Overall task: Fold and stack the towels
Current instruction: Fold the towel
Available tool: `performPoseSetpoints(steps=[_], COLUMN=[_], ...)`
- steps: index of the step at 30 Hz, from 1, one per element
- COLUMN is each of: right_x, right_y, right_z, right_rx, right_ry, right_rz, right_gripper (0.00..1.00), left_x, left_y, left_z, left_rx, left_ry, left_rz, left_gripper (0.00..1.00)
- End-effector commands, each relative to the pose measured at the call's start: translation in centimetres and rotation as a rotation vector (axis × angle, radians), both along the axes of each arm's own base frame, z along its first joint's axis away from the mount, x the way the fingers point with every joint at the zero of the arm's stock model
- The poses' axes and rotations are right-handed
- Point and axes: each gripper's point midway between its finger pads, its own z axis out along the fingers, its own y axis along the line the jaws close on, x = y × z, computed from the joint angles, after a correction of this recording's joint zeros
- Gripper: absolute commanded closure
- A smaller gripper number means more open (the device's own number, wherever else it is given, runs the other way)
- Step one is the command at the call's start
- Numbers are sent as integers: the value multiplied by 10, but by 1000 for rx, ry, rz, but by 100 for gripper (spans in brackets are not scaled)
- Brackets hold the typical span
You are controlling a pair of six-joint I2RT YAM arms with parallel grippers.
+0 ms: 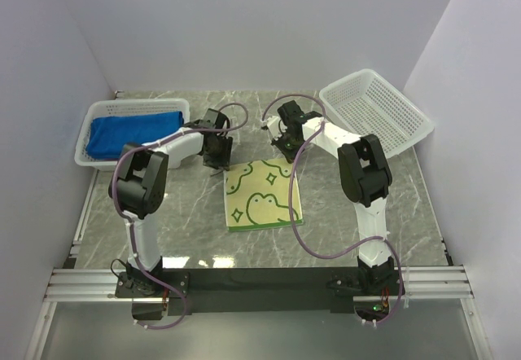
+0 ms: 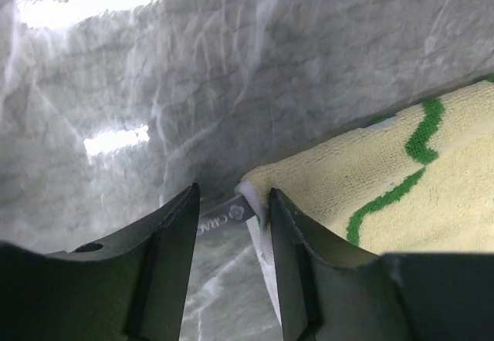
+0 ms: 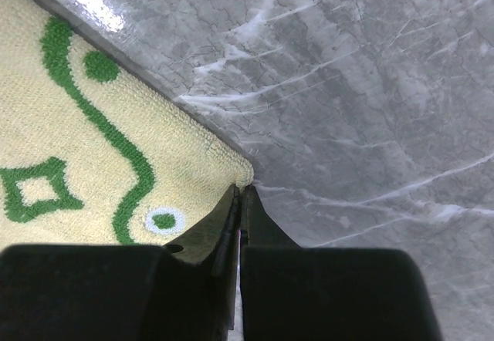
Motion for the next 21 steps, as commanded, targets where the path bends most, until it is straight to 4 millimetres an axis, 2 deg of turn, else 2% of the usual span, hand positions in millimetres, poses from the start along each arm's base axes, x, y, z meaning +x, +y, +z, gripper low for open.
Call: performPoseSetpoints(steps=[1,5,12,16,21], right_x=[-6,-6,-9,-10,-11], right_y=[-9,-9,-11,-11,-12], right_z=[12,12,9,8,8], right_rx=[-36,-37,-48,-49,-50], right_ry=[-4,-4,1,4,3], right_rz=[-15,-14,-18,-16,-20], right_gripper=[100,100,100,100,100], left_x=[2,6,6,4,4], left_y=[1,-4,-11,-14,-9], left_z=[31,48,53,45,22], left_rx=[-12,-37,-53,-22,67], left_ry=[-45,-91,-117,-107,-84], left_rz=[36,39,28,2,1], left_gripper=[53,52,53,52,53])
